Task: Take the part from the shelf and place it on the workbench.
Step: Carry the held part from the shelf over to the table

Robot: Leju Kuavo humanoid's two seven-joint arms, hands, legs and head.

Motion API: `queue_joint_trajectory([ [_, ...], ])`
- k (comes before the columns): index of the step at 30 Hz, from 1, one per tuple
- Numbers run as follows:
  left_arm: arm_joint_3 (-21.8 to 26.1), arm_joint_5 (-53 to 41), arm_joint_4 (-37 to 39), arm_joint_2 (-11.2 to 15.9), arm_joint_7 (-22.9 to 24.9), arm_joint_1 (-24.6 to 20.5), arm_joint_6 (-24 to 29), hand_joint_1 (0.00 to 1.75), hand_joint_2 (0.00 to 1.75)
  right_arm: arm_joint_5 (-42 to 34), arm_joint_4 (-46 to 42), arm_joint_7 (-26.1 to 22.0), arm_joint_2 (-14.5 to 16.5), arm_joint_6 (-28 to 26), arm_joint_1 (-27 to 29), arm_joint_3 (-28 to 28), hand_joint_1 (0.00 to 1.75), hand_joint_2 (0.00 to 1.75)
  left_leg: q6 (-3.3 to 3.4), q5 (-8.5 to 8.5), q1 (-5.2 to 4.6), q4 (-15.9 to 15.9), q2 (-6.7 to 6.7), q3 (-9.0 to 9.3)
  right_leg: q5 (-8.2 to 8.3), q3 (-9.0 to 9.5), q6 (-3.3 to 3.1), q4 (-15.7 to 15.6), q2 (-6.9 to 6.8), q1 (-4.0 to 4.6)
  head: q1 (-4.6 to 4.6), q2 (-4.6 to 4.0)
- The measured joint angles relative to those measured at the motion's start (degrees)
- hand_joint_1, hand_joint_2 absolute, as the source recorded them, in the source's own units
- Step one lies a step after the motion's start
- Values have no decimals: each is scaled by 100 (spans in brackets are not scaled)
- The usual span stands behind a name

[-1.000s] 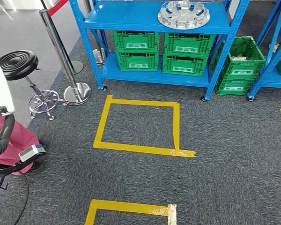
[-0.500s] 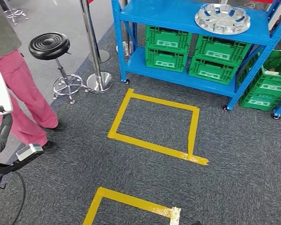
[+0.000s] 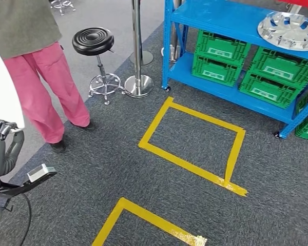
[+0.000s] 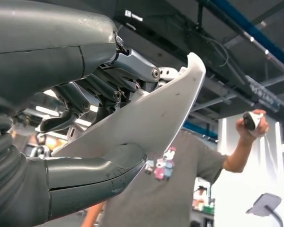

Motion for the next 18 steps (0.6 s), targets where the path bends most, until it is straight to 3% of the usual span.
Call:
queue_joint_trajectory([
  [1, 7, -10, -1, 7, 0, 21, 3, 175, 175, 88, -30, -37, 61, 37, 12, -98, 0, 0, -31, -72, -11, 107, 127, -54, 13, 19, -28, -30, -91, -15, -19, 0],
  [3, 17, -33, -2, 15, 1, 32, 7, 175, 175, 214, -52, -126, 153, 79, 15, -280, 0, 0, -91, -385, -16, 671, 495, -316, 13, 48, -71, -60, -278, -24, -56, 0],
  [5, 19, -45, -2, 16, 1, 55, 6, 175, 175, 314, -49, -214, 232, 105, 5, -443, 0, 0, -148, -670, 25, 1386, 654, -649, -7, 56, -86, -57, -467, -19, -66, 0],
  [6, 24, -46, -2, 17, 3, 73, 6, 175, 175, 352, -43, -248, 266, 114, -6, -513, 0, 0, -169, -685, 46, 1545, 675, -718, -17, 61, -81, -56, -557, -18, -66, 0],
  [7, 32, -45, -5, 21, 7, 89, 6, 175, 175, 382, -37, -278, 297, 121, -23, -572, 0, 0, -185, -595, 65, 1484, 695, -679, -28, 71, -71, -55, -639, -19, -66, 0],
  [10, 94, -36, -53, 43, 35, 141, 12, 175, 175, 457, 2, -364, 380, 129, -106, -715, 0, 0, -179, -103, 64, 403, 957, -90, -89, 136, -4, -49, -852, -6, -71, 0],
  [12, 138, -58, -123, 64, 61, 208, 19, 175, 175, 506, 61, -432, 405, 127, -170, -798, 0, 0, -105, -39, 20, 4, 1085, 114, -131, 166, 66, -52, -965, 24, -71, 0],
  [14, 189, -91, -203, 97, 86, 312, 23, 175, 175, 545, 142, -491, 412, 119, -248, -872, 0, 0, -9, -60, -4, -20, 989, 108, -154, 216, 135, -79, -1080, 33, -69, 0],
  [15, 217, -100, -244, 114, 95, 360, 25, 175, 175, 555, 186, -509, 412, 114, -293, -903, 0, 0, 30, -54, 2, -36, 931, 111, -188, 228, 170, -70, -1064, 25, -67, 0],
  [16, 245, -103, -287, 130, 102, 390, 29, 175, 175, 562, 233, -527, 412, 104, -336, -936, 0, 0, 75, -43, 11, -52, 874, 116, -266, 203, 196, 15, -962, 15, -59, 0],
  [18, 273, -104, -360, 144, 110, 420, 37, 175, 175, 569, 329, -547, 413, 91, -393, -986, 0, 0, 148, -27, 28, -76, 761, 122, -588, -67, 217, 574, -609, 2, -34, 0],
])
